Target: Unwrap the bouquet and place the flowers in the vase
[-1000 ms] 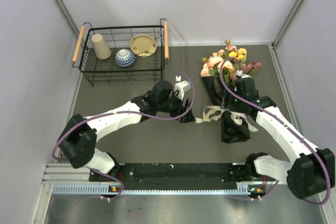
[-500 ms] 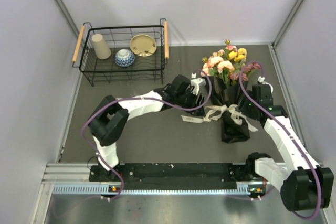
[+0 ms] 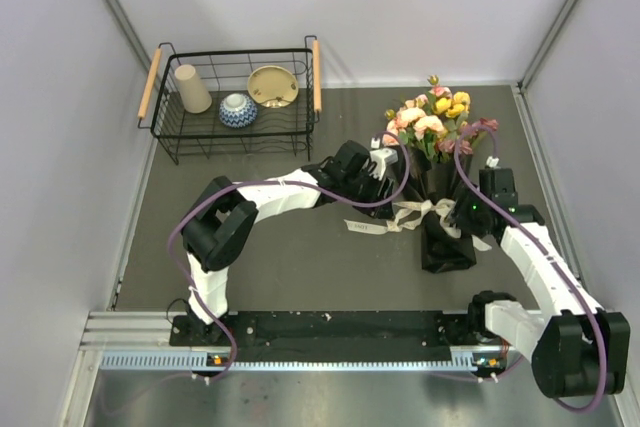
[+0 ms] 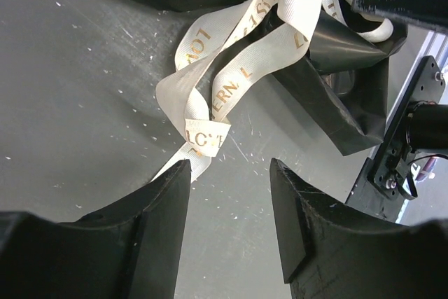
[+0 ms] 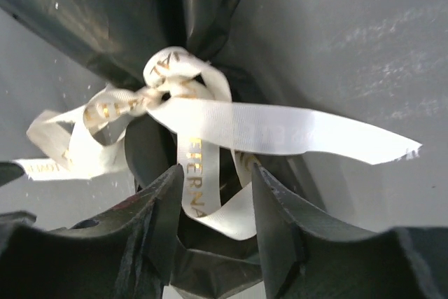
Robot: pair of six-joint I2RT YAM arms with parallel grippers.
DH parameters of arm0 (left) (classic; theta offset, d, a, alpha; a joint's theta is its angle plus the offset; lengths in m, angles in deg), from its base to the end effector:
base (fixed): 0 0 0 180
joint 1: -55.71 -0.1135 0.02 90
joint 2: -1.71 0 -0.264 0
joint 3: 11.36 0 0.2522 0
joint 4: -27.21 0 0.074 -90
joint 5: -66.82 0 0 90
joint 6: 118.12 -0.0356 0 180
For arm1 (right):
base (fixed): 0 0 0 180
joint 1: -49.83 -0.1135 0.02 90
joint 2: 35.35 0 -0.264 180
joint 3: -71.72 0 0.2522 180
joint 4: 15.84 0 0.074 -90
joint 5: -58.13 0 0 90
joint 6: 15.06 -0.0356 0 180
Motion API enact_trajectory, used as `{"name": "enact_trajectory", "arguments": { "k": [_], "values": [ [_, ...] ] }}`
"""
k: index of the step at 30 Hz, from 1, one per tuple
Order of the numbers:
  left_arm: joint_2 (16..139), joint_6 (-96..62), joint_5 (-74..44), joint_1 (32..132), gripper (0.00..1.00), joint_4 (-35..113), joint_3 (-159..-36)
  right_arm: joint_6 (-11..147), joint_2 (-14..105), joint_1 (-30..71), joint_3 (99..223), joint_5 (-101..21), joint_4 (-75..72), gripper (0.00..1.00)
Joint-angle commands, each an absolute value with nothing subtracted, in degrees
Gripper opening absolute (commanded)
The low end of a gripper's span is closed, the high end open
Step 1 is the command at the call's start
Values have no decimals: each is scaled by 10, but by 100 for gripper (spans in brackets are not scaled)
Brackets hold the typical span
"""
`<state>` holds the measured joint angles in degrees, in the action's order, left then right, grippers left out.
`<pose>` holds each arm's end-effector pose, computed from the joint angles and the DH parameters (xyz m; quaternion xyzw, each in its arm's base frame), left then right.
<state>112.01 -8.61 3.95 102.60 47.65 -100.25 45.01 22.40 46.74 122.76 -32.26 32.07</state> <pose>0.2787 -0.3214 0.1985 0.3030 0.8397 -0.3963 0.2146 0.1928 0.0106 0.2179 0.2201 0.9269 0.0895 0.2904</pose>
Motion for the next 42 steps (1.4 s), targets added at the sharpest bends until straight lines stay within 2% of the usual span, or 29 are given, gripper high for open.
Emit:
{"name": "enact_trajectory", "arguments": {
  "k": [1, 6, 7, 9, 10, 11, 12, 14, 23, 27, 29, 30, 33, 36, 39, 42],
  "values": [
    [1120, -93, 48, 1029, 54, 462, -993, 431, 197, 452, 1223, -361, 330, 47],
    [1112, -91, 46, 1030, 54, 455, -989, 396, 205, 404, 1213, -345, 332, 49],
    [1112, -91, 46, 1030, 54, 455, -989, 392, 209, 400, 1212, -330, 330, 46],
    [1111, -90, 46, 1031, 53, 455, -989, 392, 211, 397, 1215, -325, 329, 29],
    [1112, -90, 46, 1031, 53, 454, -988, 394, 210, 397, 1218, -321, 329, 15],
    [1111, -90, 47, 1032, 53, 455, -987, 398, 206, 396, 1224, -320, 330, 9],
    [1111, -90, 47, 1032, 53, 455, -986, 399, 199, 395, 1226, -306, 330, 2],
    [1111, -90, 47, 1033, 53, 455, -985, 400, 194, 395, 1232, -306, 331, 0],
    [1108, -89, 49, 1035, 52, 454, -981, 409, 139, 395, 1249, -284, 326, 0],
    [1099, -85, 58, 1034, 54, 454, -982, 409, 161, 395, 1235, -376, 302, 1],
    [1089, -83, 64, 1034, 58, 454, -985, 408, 207, 395, 1216, -431, 269, 17],
    [1086, -82, 67, 1034, 60, 454, -986, 409, 225, 395, 1209, -500, 252, 28],
    [1067, -77, 72, 1035, 65, 455, -986, 410, 249, 395, 1197, -551, 213, 38],
    [1045, -71, 81, 1035, 66, 455, -987, 404, 208, 400, 1205, -475, 226, 48],
    [1032, -61, 98, 1040, 60, 450, -994, 372, 182, 442, 1213, -428, 245, 47],
    [1035, -44, 117, 1048, 55, 435, -1007, 346, 165, 480, 1210, -438, 242, 46]
  ]
}}
